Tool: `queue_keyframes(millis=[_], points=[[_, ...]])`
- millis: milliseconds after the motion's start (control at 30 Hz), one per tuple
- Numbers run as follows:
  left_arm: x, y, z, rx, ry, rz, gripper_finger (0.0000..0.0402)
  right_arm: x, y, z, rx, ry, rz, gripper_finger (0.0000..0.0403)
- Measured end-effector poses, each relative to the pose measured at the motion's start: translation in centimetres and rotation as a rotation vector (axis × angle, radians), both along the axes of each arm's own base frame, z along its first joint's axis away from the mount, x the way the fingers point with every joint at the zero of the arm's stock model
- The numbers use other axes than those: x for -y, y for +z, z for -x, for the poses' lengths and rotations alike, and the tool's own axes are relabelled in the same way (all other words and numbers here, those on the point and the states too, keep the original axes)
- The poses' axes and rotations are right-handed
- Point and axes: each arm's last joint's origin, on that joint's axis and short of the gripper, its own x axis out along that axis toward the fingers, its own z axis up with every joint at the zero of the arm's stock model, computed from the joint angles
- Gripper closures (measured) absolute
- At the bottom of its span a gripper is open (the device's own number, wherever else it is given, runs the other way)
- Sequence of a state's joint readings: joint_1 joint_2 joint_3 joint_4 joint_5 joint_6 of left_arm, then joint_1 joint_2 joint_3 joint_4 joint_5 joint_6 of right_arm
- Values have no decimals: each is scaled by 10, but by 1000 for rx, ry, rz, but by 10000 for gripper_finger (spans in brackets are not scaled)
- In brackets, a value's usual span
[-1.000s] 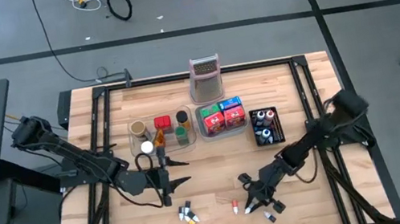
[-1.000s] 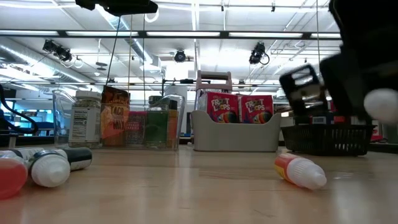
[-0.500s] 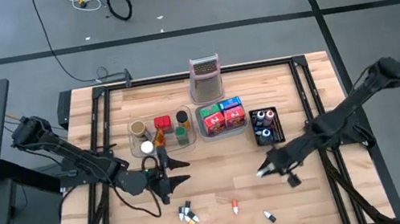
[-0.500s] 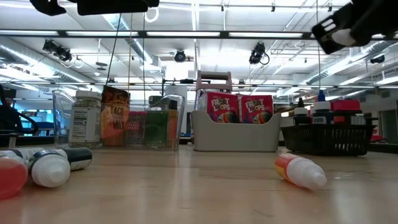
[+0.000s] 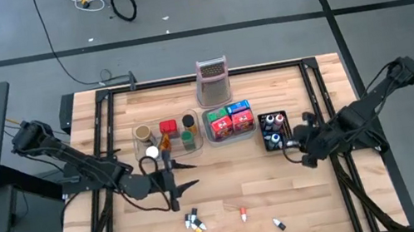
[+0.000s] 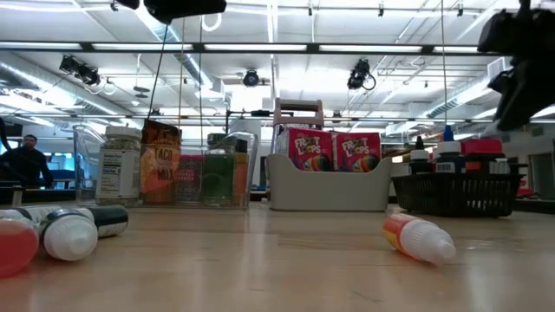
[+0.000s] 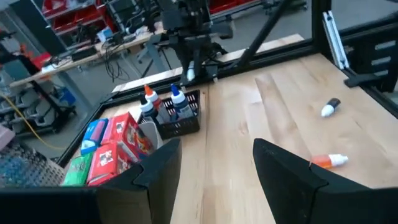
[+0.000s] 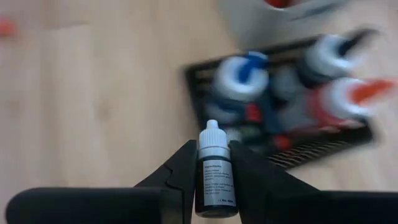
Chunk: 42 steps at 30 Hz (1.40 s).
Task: Pick & Place Kitchen Items
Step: Put the small black food coloring bottle into the black basket, then put the left small violet food coloring bottle into the black basket
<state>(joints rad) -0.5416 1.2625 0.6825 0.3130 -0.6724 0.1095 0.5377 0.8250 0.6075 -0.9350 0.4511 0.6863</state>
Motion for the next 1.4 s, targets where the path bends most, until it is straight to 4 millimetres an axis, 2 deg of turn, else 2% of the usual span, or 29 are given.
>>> queue_keyframes(millis=[200,467,633,800,967,1100,1233,1400], points=[[-7,0,-3,22,57,133,191,10,-17,2,47,-115,171,314],[-12,0,-6,30,85,178,191,15,-32,-8,107,-144,158,314],[-11,0,-6,23,51,187,191,23,-43,-9,115,-234,140,312],[-10,0,-6,21,44,190,191,28,-51,-7,97,-273,143,282],[-10,0,-6,21,44,189,191,30,-50,-9,126,-299,169,237],[-10,0,-6,21,44,189,191,30,-45,-11,122,-243,239,214],[-10,0,-6,21,44,189,191,31,-30,-14,134,-216,329,209],[-10,0,-6,21,44,190,191,29,1,-20,173,-214,341,209]])
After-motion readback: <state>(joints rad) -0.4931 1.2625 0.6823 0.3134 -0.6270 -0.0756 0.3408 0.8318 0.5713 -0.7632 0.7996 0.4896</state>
